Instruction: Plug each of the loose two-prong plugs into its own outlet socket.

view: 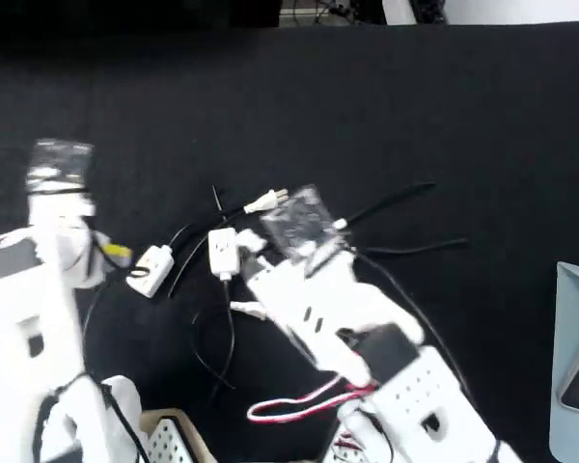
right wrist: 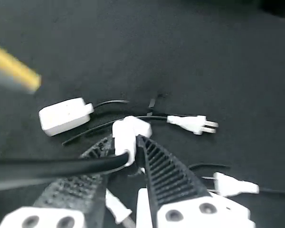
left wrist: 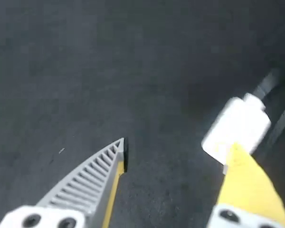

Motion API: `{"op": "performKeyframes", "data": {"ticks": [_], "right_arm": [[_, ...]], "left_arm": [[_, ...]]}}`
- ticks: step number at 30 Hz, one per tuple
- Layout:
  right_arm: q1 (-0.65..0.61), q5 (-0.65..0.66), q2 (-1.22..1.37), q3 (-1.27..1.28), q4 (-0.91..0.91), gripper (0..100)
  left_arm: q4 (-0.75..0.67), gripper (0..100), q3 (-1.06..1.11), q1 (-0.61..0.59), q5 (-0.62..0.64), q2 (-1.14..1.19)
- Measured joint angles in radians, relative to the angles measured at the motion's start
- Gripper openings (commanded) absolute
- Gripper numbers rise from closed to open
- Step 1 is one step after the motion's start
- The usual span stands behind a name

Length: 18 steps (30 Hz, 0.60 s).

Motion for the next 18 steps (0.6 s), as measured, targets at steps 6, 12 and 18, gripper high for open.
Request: {"op": "performKeyframes", "data": {"ticks": [6, 12, 18], "right_arm": [[-0.104, 0.000, 0.361, -0.209, -0.052, 1.1], [-0.207, 0.000, 0.658, -0.430, -0.054, 1.1], [-0.256, 0.000, 0.904, -0.583, -0.104, 1.1]], "left_arm": [[0.003, 32, 0.129, -0.167, 0.210, -0.239], [-0.003, 32, 0.265, -0.203, 0.287, -0.390], [-0.072, 32, 0.394, -0.221, 0.371, -0.451]]}}
